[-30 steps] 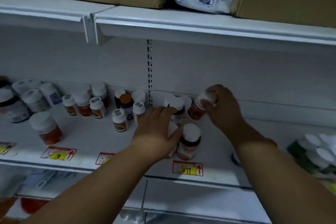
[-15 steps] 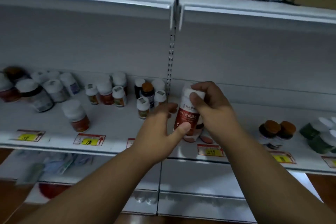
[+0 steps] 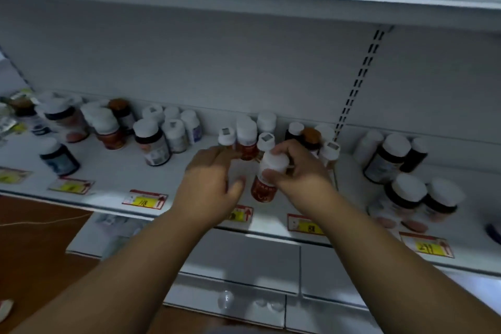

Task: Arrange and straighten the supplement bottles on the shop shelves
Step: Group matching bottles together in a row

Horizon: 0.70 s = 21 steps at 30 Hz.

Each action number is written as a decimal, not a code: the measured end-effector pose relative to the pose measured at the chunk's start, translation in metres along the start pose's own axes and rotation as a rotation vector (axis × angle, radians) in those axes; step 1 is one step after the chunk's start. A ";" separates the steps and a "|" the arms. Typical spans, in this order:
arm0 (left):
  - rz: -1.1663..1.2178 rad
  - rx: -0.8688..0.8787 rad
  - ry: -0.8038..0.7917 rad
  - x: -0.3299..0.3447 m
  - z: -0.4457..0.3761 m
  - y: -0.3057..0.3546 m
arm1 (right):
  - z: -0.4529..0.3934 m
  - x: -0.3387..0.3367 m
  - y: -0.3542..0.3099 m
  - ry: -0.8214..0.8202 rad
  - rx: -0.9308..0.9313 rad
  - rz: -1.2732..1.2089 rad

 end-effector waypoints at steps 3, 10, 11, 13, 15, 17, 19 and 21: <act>-0.097 0.104 -0.045 -0.010 -0.012 -0.029 | -0.016 0.037 -0.010 -0.052 0.002 0.125; -0.073 0.028 -0.475 0.028 -0.021 -0.079 | -0.021 0.078 -0.015 -0.084 0.069 0.175; -0.034 0.010 -0.476 0.029 -0.022 -0.083 | -0.021 0.079 -0.016 -0.076 0.072 0.181; 0.006 0.017 -0.471 0.030 -0.022 -0.086 | -0.020 0.081 -0.018 -0.060 0.075 0.180; 0.014 0.034 -0.475 0.030 -0.022 -0.087 | -0.018 0.081 -0.021 -0.047 0.075 0.186; 0.007 0.051 -0.475 0.028 -0.021 -0.086 | -0.017 0.081 -0.024 -0.045 0.074 0.194; -0.015 0.107 -0.455 0.026 -0.019 -0.083 | -0.015 0.081 -0.026 -0.048 0.077 0.201; -0.054 0.151 -0.442 0.022 -0.015 -0.081 | -0.013 0.080 -0.030 -0.047 0.074 0.208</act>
Point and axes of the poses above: each hand's wrist, its own z-axis away from the middle knuckle, its own x-axis out of the palm, y = z × x, the point moved 7 cm from there along -z, towards the middle knuckle, and after that the axes turned 14 degrees about z, right-handed, at the moved point
